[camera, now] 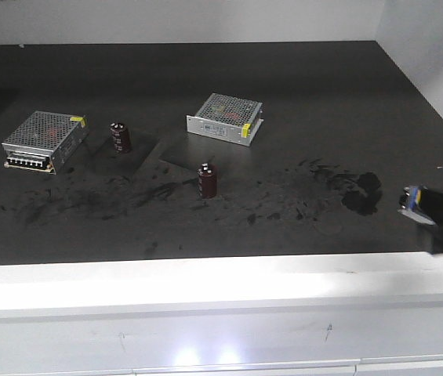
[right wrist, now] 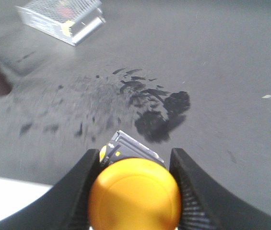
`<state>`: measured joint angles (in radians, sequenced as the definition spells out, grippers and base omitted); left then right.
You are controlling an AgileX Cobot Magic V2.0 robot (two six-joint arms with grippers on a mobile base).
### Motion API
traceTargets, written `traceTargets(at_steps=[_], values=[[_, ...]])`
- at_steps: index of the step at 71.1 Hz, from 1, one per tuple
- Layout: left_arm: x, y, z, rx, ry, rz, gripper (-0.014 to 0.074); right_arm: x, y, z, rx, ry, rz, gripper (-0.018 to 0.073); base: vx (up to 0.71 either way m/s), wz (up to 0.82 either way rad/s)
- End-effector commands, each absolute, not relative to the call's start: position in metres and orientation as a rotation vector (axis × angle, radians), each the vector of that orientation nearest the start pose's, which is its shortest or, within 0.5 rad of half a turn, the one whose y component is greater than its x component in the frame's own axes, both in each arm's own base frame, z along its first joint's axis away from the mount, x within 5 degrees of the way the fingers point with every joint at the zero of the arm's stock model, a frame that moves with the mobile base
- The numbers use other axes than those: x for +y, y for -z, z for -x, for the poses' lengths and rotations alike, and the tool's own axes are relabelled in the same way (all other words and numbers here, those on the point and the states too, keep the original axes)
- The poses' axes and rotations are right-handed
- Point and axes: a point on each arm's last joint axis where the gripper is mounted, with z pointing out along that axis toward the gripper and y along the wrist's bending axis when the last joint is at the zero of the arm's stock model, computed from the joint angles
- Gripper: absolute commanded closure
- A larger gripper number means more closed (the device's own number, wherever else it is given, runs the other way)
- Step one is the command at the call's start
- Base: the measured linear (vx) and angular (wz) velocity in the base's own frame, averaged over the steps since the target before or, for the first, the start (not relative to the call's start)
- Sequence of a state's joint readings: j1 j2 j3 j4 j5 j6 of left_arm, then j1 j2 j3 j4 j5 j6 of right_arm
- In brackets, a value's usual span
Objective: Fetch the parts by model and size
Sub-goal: 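Lift the yellow-capped button with the right gripper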
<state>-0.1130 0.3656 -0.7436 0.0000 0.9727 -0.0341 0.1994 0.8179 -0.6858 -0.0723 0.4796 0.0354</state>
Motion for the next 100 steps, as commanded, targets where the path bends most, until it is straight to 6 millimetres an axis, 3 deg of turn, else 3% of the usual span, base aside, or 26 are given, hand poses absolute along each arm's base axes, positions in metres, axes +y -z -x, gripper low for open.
traceTargets(at_steps=[1,15,26,100], values=[[-0.006,-0.362,-0.047,1.983,0.114,-0.073,0.0602,0.026,-0.336,-0.145,1.907,-0.072,0.221,0.0569,0.00,0.00],[-0.006,-0.362,-0.047,1.983,0.113,-0.073,0.0602,0.019,-0.334,-0.107,1.774,-0.074,0.217,0.0569,0.00,0.00],[-0.006,-0.362,-0.047,1.983,0.113,-0.073,0.0602,0.017,-0.336,-0.094,1.714,-0.078,0.209,0.0569,0.00,0.00],[-0.006,-0.362,-0.047,1.983,0.114,-0.073,0.0602,0.016,-0.333,-0.092,1.745,-0.064,0.217,0.0569,0.00,0.00]])
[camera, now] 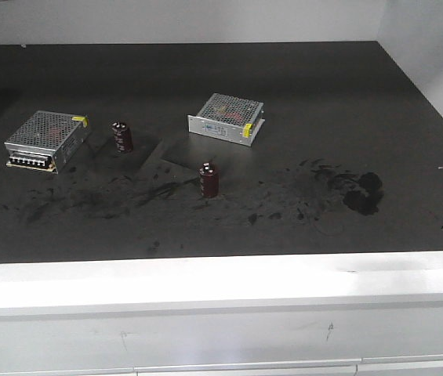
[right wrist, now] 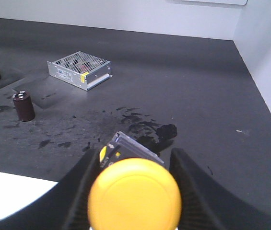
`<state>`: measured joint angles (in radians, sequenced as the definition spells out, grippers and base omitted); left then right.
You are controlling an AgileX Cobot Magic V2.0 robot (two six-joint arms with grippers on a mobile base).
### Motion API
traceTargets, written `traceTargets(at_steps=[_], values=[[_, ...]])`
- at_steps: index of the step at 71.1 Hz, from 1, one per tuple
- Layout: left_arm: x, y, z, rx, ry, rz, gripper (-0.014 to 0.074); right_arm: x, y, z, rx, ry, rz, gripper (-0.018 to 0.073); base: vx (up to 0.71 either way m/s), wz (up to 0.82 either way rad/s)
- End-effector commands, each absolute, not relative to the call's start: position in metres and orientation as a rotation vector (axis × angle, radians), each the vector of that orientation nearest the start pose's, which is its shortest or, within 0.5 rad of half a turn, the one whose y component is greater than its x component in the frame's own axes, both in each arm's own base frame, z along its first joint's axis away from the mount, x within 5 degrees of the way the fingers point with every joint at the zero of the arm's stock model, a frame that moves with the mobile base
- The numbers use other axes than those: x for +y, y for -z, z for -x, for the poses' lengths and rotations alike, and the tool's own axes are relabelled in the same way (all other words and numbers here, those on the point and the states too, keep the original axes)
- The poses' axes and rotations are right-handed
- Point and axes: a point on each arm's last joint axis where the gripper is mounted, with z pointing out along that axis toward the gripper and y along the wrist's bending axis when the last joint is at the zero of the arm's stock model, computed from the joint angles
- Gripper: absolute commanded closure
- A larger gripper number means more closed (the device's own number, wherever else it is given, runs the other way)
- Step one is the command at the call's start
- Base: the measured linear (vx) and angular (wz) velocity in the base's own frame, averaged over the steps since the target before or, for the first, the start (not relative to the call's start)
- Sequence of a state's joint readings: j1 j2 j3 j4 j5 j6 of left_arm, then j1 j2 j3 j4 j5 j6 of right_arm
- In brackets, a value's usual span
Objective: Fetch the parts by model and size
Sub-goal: 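Lift the yellow-capped button with the right gripper, then drive the base away from the bench holding both buttons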
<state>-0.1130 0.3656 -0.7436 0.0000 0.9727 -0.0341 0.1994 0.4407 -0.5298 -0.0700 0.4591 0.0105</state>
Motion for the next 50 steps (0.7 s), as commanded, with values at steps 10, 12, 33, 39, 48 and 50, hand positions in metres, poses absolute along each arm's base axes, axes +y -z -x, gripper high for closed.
traceTargets(at_steps=[10,12,33,39,48,50], values=[[-0.0061,-0.3618,-0.0465,1.983,0.114,-0.073,0.0602,0.0156,-0.3334,-0.0920,1.745,-0.064,0.217,0.0569,-0.02,0.06],[-0.0061,-0.3618,-0.0465,1.983,0.114,-0.073,0.0602,0.0156,-0.3334,-0.0920,1.745,-0.064,0.217,0.0569,-0.03,0.12],[-0.0061,-0.3617,-0.0468,1.985,0.113,-0.074,0.0602,0.0156,-0.3334,-0.0920,1.745,-0.064,0.217,0.0569,-0.06,0.30],[-0.0061,-0.3617,-0.0468,1.985,0.113,-0.074,0.0602,0.0156,-0.3334,-0.0920,1.745,-0.064,0.217,0.0569,-0.08,0.60],[-0.0061,-0.3617,-0.0468,1.985,0.113,-0.074,0.0602,0.0156,-0.3334,-0.0920,1.745,-0.064,0.217,0.0569,-0.08,0.78],[-0.0061,-0.3617,-0.0468,1.985,0.113,-0.074,0.0602,0.0156,-0.3334,-0.0920,1.745,-0.064,0.217,0.0569,-0.09,0.93]])
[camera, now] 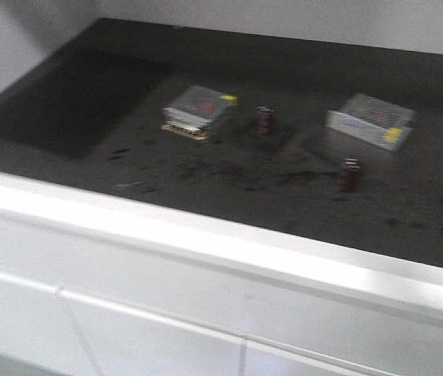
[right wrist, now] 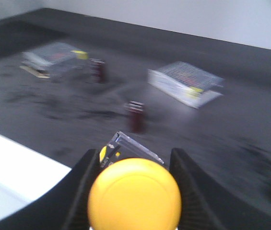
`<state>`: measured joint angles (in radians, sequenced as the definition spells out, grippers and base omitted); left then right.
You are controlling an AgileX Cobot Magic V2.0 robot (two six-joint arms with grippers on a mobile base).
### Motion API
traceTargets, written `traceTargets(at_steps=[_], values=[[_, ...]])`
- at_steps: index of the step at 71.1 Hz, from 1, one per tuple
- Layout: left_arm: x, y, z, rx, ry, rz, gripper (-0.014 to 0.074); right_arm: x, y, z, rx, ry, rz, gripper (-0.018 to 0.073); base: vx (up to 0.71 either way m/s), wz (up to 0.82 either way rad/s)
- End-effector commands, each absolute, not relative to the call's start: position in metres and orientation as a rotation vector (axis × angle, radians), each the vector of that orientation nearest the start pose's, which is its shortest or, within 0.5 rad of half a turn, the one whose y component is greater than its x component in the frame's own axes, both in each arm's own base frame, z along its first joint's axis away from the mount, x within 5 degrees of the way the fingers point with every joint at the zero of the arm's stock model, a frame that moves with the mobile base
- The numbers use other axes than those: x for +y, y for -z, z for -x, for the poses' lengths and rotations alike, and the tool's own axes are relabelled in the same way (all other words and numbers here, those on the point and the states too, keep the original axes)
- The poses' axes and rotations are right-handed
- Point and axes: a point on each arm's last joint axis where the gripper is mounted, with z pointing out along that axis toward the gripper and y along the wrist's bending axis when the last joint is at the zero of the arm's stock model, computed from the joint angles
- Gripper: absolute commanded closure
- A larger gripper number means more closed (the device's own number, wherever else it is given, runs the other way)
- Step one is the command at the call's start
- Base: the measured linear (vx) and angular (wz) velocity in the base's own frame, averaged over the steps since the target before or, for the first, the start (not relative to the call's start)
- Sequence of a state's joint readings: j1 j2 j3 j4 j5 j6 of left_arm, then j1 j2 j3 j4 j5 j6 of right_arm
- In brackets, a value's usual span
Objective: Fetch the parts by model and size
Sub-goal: 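Drive the base away from the bench holding both buttons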
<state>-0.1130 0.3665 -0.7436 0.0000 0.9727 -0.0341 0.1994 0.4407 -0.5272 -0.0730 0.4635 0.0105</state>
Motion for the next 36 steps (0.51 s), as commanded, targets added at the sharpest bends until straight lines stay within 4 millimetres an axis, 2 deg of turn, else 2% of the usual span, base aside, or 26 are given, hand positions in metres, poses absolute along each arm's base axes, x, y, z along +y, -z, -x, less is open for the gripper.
traceTargets(at_steps=[1,20,36], values=[[-0.0061,-0.3617,-0.0468,1.985,0.113,-0.074,0.0602,0.0156,-0.3334,-0.0920,1.745,-0.064,0.217,0.0569,-0.09,0.94],[-0.0062,-0.3617,-0.0468,1.985,0.114,-0.073,0.0602,0.0156,-0.3334,-0.0920,1.745,-0.063,0.217,0.0569,-0.09,0.95],[-0.0062,-0.3617,-0.0468,1.985,0.114,-0.073,0.0602,0.0156,-0.3334,-0.0920,1.745,-0.063,0.217,0.0569,-0.06,0.65]])
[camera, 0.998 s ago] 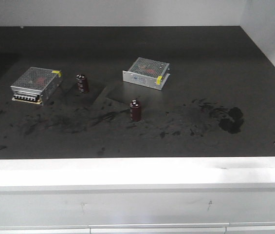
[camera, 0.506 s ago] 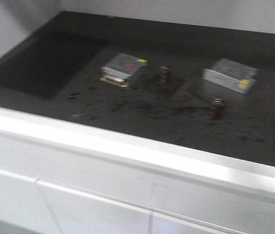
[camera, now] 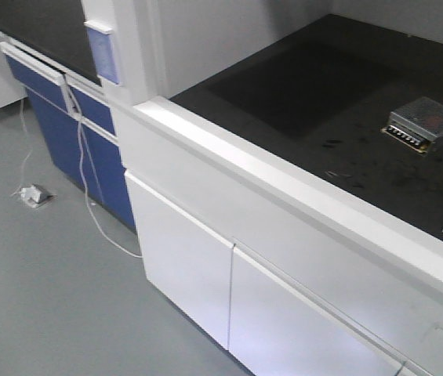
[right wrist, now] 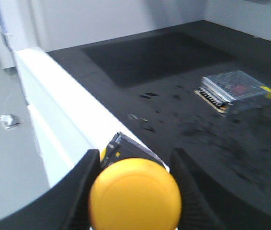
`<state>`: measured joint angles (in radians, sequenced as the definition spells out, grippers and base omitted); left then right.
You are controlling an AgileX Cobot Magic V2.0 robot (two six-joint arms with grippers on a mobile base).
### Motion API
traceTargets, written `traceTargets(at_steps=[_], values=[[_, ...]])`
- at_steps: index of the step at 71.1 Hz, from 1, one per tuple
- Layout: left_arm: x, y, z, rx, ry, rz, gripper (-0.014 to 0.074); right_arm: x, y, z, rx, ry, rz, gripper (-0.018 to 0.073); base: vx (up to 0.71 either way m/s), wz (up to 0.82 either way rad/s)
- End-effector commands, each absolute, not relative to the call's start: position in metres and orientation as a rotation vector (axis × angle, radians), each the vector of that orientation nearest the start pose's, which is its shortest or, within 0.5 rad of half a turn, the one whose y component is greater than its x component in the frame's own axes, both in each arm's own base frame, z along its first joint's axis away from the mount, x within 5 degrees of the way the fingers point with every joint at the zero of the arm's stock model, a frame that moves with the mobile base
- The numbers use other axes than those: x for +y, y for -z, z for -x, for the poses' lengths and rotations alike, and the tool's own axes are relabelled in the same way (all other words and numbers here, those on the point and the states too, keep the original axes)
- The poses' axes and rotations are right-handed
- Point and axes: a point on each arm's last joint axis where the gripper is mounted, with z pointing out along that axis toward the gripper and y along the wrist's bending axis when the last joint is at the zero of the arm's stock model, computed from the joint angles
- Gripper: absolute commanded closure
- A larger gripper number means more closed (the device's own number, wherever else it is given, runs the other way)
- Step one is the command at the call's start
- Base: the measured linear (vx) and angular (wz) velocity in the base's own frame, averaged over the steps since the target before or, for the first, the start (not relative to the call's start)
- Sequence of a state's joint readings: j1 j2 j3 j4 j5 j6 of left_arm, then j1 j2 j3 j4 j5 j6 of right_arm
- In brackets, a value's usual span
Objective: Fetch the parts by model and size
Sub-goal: 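Drive the base away from the bench holding both buttons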
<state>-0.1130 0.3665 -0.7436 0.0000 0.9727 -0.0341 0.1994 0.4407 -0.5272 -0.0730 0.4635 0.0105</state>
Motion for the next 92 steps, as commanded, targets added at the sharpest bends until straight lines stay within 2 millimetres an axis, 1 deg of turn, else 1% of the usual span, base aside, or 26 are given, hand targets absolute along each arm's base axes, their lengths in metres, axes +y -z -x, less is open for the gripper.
traceTargets(at_steps=[1,27,65,77,92], values=[[-0.0062,-0.3617,-0.0468,1.985,0.114,-0.073,0.0602,0.0156,-0.3334,-0.0920,1.745,-0.063,0.217,0.0569,-0.04,0.54],[-0.0061,-0.3617,-0.0468,1.985,0.113,-0.074,0.0602,0.0156,-0.3334,-0.0920,1.745,-0.063,0.217,0.0569,-0.03,0.57],[-0.0062,-0.3617,-0.0468,1.985,0.114,-0.073,0.0602,0.0156,-0.3334,-0.0920,1.745,-0.063,0.217,0.0569,-0.01,0.81],[-0.0062,-0.3617,-0.0468,1.985,0.114,-0.073,0.0602,0.0156,-0.3334,-0.0920,1.745,-0.063,0.217,0.0569,0.03,0.38],[-0.0062,-0.3617,-0.0468,1.985,0.114,-0.073,0.0602,0.0156,-0.3334,-0.0920,1.745,-0.063,0.217,0.0569,0.06,0.12]])
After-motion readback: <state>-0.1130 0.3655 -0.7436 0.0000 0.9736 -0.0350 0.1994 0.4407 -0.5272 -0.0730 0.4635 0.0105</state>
